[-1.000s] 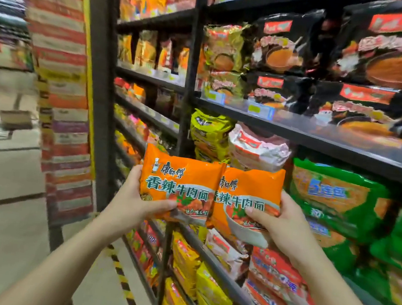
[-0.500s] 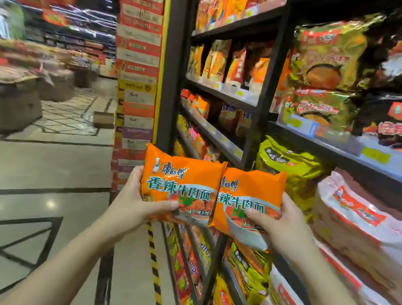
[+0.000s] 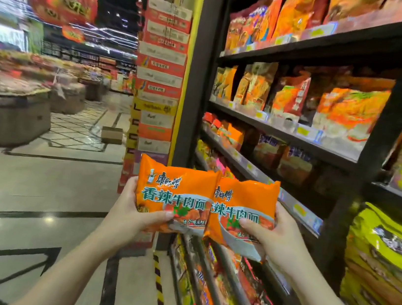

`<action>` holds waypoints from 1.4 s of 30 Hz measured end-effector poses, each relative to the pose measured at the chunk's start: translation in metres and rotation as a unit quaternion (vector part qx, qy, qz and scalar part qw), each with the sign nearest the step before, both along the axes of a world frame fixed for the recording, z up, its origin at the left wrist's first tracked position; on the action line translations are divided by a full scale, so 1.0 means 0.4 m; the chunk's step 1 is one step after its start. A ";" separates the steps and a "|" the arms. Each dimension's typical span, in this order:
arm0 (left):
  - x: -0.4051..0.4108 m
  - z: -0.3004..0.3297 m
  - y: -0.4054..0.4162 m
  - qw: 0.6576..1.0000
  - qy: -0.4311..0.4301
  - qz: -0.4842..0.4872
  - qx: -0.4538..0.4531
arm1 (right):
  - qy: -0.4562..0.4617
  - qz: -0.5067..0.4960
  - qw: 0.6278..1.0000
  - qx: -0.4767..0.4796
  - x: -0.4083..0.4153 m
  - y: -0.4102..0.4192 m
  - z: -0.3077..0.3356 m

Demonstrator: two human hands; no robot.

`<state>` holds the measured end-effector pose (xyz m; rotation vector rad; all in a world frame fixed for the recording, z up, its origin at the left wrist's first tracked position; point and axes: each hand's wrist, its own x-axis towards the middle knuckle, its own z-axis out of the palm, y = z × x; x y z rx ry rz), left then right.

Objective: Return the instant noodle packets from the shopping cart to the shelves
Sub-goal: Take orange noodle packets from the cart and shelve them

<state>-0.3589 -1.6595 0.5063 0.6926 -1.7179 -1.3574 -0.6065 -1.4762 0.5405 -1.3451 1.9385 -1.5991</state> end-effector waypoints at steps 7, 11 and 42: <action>-0.066 0.029 -0.316 1.000 -0.001 -0.015 -0.010 | 0.001 -0.026 1.000 -0.007 -0.028 -0.292 0.030; -0.136 0.015 -0.463 1.000 -0.007 -0.026 -0.007 | 0.001 -0.039 0.999 -0.001 -0.086 -0.436 0.012; -1.172 0.008 -1.578 0.963 0.025 -0.264 -0.046 | 0.060 -0.328 0.942 -0.048 -0.792 -1.340 -0.005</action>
